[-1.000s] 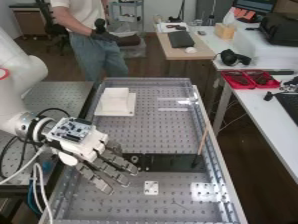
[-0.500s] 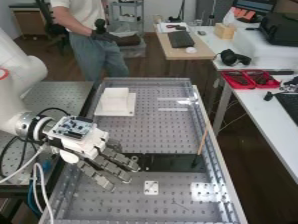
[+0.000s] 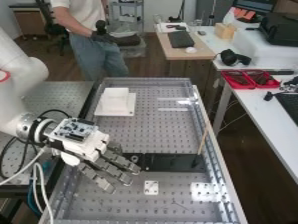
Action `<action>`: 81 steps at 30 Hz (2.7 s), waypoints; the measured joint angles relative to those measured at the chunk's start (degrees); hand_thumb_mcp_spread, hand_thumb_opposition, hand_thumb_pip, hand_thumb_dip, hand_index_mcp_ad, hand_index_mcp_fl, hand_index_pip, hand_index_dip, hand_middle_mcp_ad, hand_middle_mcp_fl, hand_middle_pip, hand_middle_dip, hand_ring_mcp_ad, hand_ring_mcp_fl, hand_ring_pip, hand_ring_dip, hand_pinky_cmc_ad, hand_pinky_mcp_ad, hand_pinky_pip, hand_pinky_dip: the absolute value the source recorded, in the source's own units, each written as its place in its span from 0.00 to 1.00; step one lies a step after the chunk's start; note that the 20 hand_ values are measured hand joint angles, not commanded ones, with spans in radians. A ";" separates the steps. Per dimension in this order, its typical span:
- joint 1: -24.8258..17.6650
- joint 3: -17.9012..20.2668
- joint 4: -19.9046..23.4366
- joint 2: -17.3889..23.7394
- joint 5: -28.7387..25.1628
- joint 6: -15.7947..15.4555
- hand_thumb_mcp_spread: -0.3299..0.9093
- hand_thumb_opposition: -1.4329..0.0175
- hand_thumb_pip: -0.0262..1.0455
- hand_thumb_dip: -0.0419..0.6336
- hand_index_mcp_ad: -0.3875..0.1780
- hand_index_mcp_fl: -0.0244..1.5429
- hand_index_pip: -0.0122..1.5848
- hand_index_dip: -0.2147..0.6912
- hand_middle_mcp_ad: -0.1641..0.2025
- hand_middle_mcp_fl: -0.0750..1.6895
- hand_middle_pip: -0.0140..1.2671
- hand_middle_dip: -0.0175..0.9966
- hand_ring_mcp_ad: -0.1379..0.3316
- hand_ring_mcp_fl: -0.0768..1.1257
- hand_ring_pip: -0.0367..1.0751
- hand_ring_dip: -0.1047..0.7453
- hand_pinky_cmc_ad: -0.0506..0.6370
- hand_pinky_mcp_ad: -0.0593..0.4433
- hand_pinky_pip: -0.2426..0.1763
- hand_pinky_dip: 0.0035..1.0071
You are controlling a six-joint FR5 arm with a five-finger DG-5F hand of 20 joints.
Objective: Grab the larger nut and place it in the white container
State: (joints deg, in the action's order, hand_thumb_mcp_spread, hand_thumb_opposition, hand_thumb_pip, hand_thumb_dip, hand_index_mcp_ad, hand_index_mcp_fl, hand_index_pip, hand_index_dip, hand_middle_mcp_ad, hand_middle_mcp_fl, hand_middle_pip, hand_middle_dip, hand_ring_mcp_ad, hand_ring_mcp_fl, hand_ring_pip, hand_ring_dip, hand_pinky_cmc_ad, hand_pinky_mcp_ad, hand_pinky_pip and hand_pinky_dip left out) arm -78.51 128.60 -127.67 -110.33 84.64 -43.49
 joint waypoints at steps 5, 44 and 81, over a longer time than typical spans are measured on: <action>0.07 -0.18 0.02 -0.50 0.01 0.12 0.55 0.36 0.69 0.48 0.53 0.02 0.94 0.59 0.72 0.04 0.11 0.20 0.63 0.07 0.11 0.21 0.57 0.67 0.37 0.29; 0.50 -0.43 1.76 -1.65 0.82 0.63 0.58 0.36 0.67 0.48 0.53 0.05 0.98 0.50 0.71 0.05 0.11 0.20 0.60 0.07 0.11 0.21 0.57 0.67 0.37 0.29; 0.94 -0.66 2.70 1.93 2.78 0.80 0.55 0.38 0.57 0.47 0.59 0.28 0.96 0.45 0.67 0.11 0.11 0.20 0.59 0.07 0.11 0.23 0.57 0.67 0.40 0.29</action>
State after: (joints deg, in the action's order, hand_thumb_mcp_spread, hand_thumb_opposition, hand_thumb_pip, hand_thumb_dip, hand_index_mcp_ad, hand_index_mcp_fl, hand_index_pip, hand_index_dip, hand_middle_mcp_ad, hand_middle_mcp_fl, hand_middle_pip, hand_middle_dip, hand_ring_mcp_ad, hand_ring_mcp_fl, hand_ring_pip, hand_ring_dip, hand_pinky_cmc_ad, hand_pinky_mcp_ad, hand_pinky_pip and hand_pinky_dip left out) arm -77.57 127.95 -124.97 -108.40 87.43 -42.69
